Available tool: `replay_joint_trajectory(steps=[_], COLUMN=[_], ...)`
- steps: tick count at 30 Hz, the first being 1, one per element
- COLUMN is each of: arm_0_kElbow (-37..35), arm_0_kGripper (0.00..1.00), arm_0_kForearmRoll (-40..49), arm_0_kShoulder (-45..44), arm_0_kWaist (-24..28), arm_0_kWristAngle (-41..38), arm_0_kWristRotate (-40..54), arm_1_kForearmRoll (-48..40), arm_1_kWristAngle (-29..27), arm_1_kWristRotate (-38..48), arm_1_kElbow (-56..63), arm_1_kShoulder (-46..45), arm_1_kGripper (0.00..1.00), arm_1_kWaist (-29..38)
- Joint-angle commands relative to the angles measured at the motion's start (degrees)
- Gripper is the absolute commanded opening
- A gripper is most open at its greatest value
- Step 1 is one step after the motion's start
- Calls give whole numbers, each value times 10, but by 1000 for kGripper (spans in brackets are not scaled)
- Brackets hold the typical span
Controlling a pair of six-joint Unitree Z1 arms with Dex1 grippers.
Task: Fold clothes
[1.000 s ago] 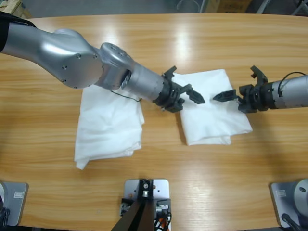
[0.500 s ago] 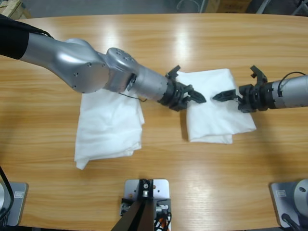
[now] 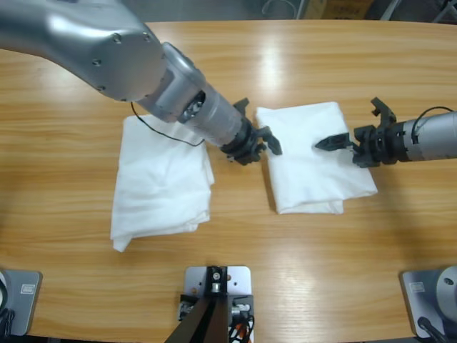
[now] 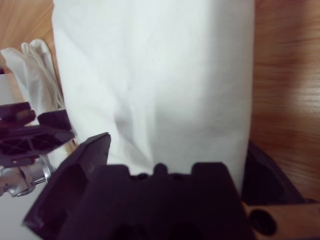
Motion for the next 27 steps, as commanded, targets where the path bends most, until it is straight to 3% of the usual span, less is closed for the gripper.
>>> replay_joint_trajectory(steps=[1, 19, 25, 27], arm_0_kElbow=[-54, -51, -138, -174], arm_0_kGripper=[683, 672, 744, 761], arm_0_kForearmRoll=[9, 50, 176, 178], arm_0_kShoulder=[47, 56, 86, 103], arm_0_kWaist=[-10, -37, -71, -80], arm_0_kWristAngle=[8, 30, 86, 88], arm_0_kWristRotate=[-16, -17, -17, -5], arm_1_kForearmRoll=[-6, -12, -18, -22], arm_1_kWristAngle=[5, 5, 5, 8], arm_1_kWristRotate=[7, 8, 8, 8], arm_1_kElbow=[24, 32, 35, 37], arm_1_kShoulder=[44, 33, 29, 28], arm_1_kGripper=[867, 867, 867, 867], arm_1_kWaist=[-5, -6, -6, -7])
